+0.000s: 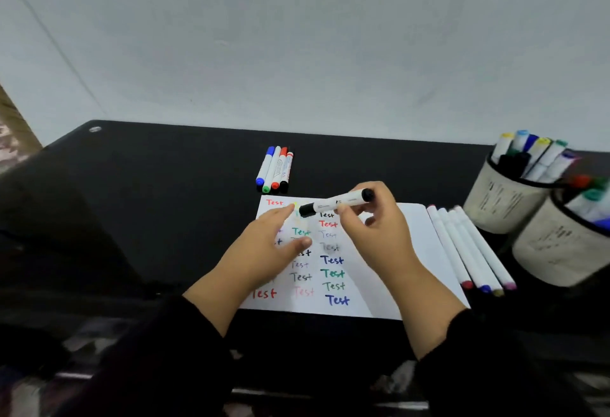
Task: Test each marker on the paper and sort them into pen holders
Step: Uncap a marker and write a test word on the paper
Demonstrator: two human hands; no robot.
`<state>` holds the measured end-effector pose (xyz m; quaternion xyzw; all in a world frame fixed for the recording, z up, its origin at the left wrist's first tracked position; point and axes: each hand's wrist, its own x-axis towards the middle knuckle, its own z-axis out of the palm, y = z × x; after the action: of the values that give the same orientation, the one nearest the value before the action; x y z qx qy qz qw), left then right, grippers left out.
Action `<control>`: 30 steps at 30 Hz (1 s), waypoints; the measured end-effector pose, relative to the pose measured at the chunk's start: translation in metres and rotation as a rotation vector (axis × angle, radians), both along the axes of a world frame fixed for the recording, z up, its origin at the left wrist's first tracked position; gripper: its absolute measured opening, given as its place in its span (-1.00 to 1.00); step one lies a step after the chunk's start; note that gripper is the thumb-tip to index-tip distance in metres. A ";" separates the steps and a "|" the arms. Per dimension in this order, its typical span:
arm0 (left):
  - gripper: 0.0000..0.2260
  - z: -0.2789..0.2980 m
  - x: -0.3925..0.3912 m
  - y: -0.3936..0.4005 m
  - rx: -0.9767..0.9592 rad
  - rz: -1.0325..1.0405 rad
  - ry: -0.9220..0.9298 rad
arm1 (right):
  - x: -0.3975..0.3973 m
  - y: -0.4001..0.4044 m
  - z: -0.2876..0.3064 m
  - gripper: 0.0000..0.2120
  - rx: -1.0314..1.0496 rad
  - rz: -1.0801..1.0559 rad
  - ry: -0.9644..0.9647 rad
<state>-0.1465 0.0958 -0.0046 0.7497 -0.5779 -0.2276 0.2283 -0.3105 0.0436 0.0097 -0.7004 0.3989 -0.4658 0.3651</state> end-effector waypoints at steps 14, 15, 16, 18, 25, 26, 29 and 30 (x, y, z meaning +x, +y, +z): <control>-0.59 -0.013 -0.019 0.008 -0.177 0.173 0.298 | -0.010 0.004 -0.011 -0.95 0.496 -0.043 -0.239; -0.60 -0.013 -0.019 0.007 -0.174 0.178 0.303 | -0.010 0.001 -0.011 -0.94 0.516 -0.043 -0.242; -0.61 -0.013 -0.017 0.006 -0.170 0.181 0.306 | -0.008 -0.003 -0.013 -0.94 0.536 -0.041 -0.249; -0.65 -0.013 -0.016 0.004 -0.163 0.183 0.327 | -0.006 -0.008 -0.015 -0.92 0.564 -0.040 -0.262; -0.83 -0.011 -0.017 0.002 -0.124 0.105 0.383 | 0.004 -0.010 -0.020 -0.86 0.607 -0.015 -0.250; -0.83 -0.010 -0.018 0.001 -0.122 0.094 0.395 | 0.005 -0.009 -0.020 -0.84 0.603 -0.011 -0.246; -0.85 -0.007 -0.020 0.001 -0.117 0.084 0.448 | 0.007 -0.006 -0.019 -0.82 0.599 0.010 -0.250; -0.86 -0.006 -0.020 0.001 -0.114 0.088 0.460 | 0.007 -0.005 -0.018 -0.82 0.597 0.006 -0.248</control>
<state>-0.1670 0.0969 -0.0108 0.6885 -0.4894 -0.3492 0.4057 -0.3031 0.0383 -0.0085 -0.5017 0.4682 -0.4090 0.6015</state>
